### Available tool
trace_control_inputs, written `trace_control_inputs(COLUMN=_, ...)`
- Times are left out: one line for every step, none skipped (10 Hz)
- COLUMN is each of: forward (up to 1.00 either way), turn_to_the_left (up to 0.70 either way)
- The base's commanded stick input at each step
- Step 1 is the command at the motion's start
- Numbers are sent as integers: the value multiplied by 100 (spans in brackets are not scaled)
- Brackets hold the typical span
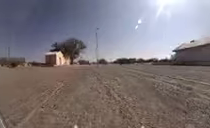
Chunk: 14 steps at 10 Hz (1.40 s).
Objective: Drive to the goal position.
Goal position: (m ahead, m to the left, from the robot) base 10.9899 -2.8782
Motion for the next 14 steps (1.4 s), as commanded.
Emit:
trace_control_inputs(forward=70, turn_to_the_left=0)
trace_control_inputs(forward=70, turn_to_the_left=0)
trace_control_inputs(forward=70, turn_to_the_left=0)
trace_control_inputs(forward=70, turn_to_the_left=0)
trace_control_inputs(forward=70, turn_to_the_left=0)
trace_control_inputs(forward=70, turn_to_the_left=0)
trace_control_inputs(forward=70, turn_to_the_left=0)
trace_control_inputs(forward=70, turn_to_the_left=0)
trace_control_inputs(forward=70, turn_to_the_left=0)
trace_control_inputs(forward=70, turn_to_the_left=0)
trace_control_inputs(forward=70, turn_to_the_left=0)
trace_control_inputs(forward=70, turn_to_the_left=0)
trace_control_inputs(forward=70, turn_to_the_left=0)
trace_control_inputs(forward=70, turn_to_the_left=0)
